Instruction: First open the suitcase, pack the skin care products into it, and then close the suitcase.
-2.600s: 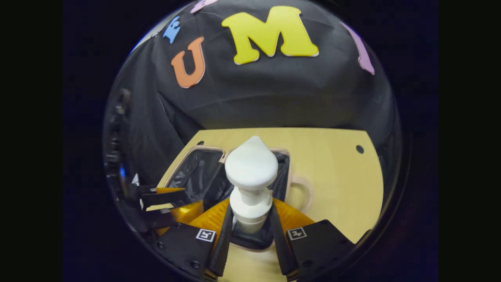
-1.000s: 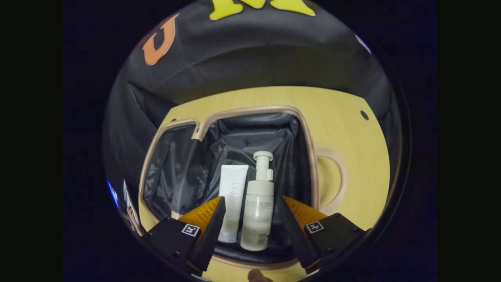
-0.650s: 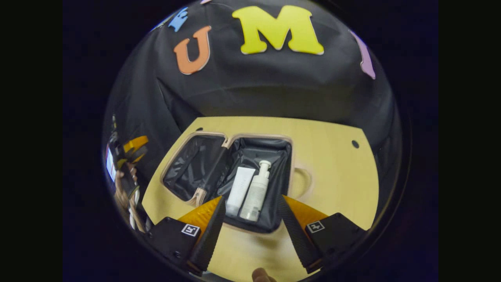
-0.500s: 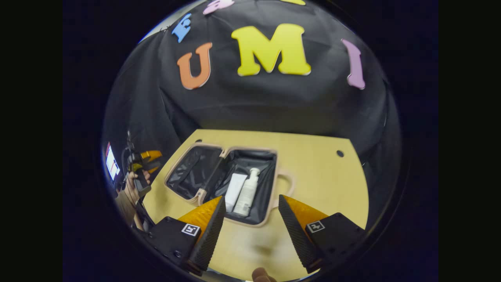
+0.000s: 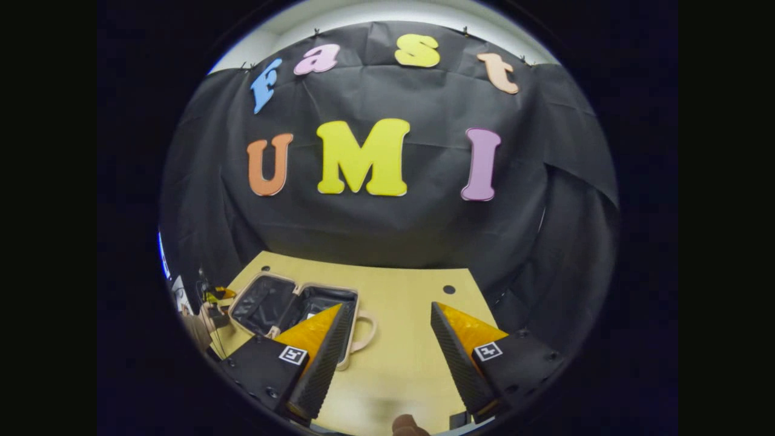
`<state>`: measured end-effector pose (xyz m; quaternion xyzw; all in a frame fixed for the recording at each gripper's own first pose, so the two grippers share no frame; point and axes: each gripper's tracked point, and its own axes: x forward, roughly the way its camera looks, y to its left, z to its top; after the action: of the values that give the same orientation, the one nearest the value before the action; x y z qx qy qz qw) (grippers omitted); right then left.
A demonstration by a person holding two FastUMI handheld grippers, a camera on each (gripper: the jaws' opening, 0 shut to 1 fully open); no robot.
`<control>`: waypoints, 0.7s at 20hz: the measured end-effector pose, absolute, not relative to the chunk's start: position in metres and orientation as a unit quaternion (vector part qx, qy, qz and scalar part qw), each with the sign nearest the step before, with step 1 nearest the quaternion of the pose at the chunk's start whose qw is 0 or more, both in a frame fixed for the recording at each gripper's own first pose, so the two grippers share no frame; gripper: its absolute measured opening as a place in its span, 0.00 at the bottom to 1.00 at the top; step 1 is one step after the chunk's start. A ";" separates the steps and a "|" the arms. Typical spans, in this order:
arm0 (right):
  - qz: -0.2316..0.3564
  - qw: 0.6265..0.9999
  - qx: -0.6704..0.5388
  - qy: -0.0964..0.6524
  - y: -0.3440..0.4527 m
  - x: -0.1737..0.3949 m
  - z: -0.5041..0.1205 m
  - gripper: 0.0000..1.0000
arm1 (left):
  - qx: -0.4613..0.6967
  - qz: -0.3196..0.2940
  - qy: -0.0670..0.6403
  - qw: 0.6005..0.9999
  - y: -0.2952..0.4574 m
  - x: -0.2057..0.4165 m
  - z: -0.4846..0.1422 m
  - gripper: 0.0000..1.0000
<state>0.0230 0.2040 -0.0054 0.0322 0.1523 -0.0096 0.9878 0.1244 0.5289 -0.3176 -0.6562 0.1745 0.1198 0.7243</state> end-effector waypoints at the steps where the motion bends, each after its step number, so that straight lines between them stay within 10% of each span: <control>1: -0.015 0.988 0.034 0.151 0.201 0.021 -0.003 0.77 | -0.660 0.122 0.180 0.719 0.526 0.126 -0.320 0.41; 3: -0.015 0.988 0.026 0.150 0.202 0.015 -0.004 0.81 | -0.662 0.121 0.188 0.715 0.522 0.126 -0.325 0.21; 5: -0.012 0.988 0.024 0.150 0.202 0.012 -0.004 0.81 | -0.675 0.114 0.183 0.705 0.522 0.125 -0.321 0.34; 7: -0.010 0.989 0.030 0.147 0.200 0.011 -0.002 0.81 | -0.681 0.115 0.178 0.701 0.525 0.130 -0.315 0.13; 14: 0.004 0.993 0.027 0.117 0.184 0.011 0.014 0.78 | -0.557 0.149 0.170 0.799 0.531 0.123 -0.272 0.00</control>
<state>0.0114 0.1837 0.0137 0.0270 0.1175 0.0043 0.9927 0.1231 0.5306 -0.2718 -0.5570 0.1700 0.1491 0.7991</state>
